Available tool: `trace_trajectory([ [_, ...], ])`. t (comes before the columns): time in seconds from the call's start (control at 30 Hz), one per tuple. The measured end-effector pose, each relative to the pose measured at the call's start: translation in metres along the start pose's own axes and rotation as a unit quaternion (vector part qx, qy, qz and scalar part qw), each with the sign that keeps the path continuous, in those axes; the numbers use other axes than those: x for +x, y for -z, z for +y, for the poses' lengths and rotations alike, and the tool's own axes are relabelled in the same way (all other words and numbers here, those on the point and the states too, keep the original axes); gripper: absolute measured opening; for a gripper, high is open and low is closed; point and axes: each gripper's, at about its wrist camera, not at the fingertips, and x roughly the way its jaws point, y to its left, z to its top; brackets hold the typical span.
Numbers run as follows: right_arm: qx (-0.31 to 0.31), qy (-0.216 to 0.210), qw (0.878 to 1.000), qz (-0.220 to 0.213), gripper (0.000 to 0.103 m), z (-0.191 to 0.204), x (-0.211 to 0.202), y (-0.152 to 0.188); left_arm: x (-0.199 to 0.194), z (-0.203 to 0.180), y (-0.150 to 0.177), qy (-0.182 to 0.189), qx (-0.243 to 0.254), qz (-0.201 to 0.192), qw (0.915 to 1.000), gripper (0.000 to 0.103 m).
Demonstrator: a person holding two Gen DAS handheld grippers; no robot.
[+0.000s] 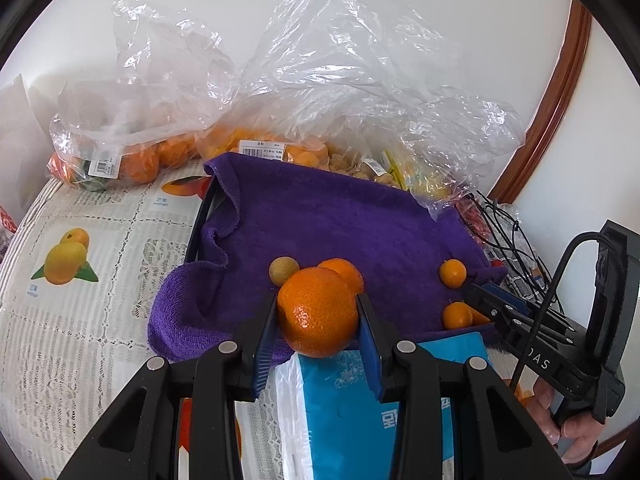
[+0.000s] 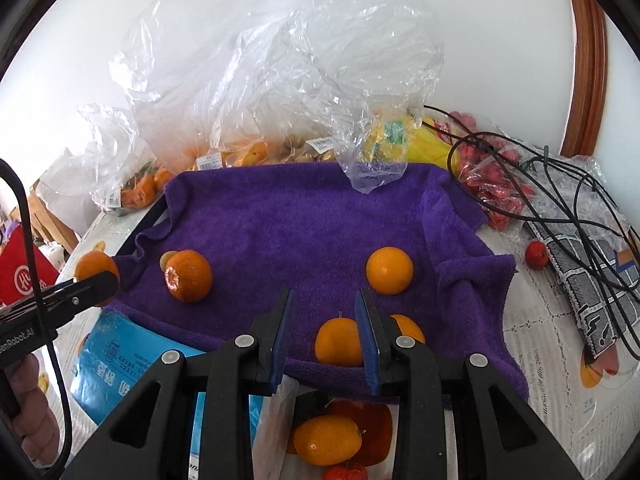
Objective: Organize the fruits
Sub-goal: 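Lower the left tool and open it to drop the orange on the towel, then grasp an orange on the table with the right tool while the left tool moves toward the table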
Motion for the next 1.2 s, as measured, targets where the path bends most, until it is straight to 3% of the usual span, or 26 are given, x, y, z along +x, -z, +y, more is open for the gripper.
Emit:
trace_trajectory([
  [0.37, 0.002, -0.004, 1.0, -0.015, 0.036, -0.006, -0.013, -0.002, 0.033, -0.011, -0.012, -0.013, -0.014, 0.039, 0.9991, 0.036],
  [0.53, 0.009, -0.004, 1.0, -0.027, 0.044, -0.012, -0.019, -0.004, 0.034, -0.007, -0.008, -0.022, -0.02, 0.034, 0.999, 0.036],
  [0.77, 0.036, 0.004, 0.998, -0.048, 0.044, -0.031, -0.033, -0.008, 0.019, 0.004, -0.008, -0.019, -0.039, 0.013, 0.999, 0.053],
  [0.9, 0.026, 0.04, 0.997, -0.063, 0.044, -0.039, -0.048, -0.005, 0.014, 0.002, -0.009, -0.021, -0.039, 0.011, 0.999, 0.055],
  [1.0, 0.012, 0.069, 0.996, -0.055, 0.044, -0.044, -0.056, 0.006, 0.012, -0.002, -0.007, -0.024, -0.031, 0.014, 0.9991, 0.056],
  [1.2, 0.015, 0.076, 0.997, -0.011, 0.045, -0.067, -0.067, 0.034, 0.007, -0.013, -0.003, -0.026, -0.009, 0.015, 0.9995, 0.059],
])
